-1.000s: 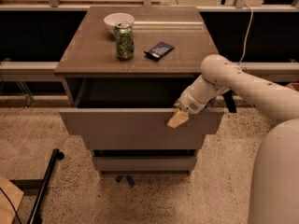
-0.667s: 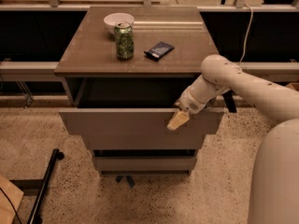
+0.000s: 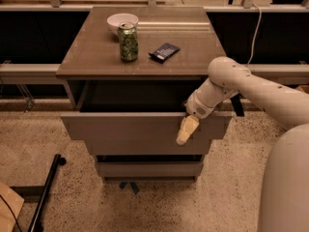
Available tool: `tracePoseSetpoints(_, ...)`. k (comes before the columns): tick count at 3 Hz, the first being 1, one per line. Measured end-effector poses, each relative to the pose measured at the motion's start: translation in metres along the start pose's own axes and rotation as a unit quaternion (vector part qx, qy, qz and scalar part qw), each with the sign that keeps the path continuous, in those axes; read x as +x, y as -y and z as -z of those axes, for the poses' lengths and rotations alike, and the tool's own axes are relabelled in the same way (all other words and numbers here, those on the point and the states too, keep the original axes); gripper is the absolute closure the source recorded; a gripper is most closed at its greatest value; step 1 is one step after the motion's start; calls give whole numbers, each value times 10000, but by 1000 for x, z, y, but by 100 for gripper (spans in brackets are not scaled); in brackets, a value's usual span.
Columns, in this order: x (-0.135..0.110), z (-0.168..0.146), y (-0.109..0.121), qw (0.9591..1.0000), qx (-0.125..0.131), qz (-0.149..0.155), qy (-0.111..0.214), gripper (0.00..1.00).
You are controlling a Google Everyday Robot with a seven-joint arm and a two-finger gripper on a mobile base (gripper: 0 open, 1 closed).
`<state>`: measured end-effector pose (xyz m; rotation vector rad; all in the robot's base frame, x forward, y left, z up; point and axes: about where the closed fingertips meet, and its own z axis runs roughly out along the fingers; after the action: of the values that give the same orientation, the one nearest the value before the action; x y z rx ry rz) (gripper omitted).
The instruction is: Open top drawer
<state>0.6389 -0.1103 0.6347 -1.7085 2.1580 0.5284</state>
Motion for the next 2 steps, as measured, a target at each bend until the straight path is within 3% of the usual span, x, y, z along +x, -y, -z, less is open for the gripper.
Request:
tracePoseSetpoints(1, 4, 7, -29, 9993, -54, 38, -367, 0)
tracePoseSetpoints(2, 4, 11, -36, 9988, -65, 29, -482, 0)
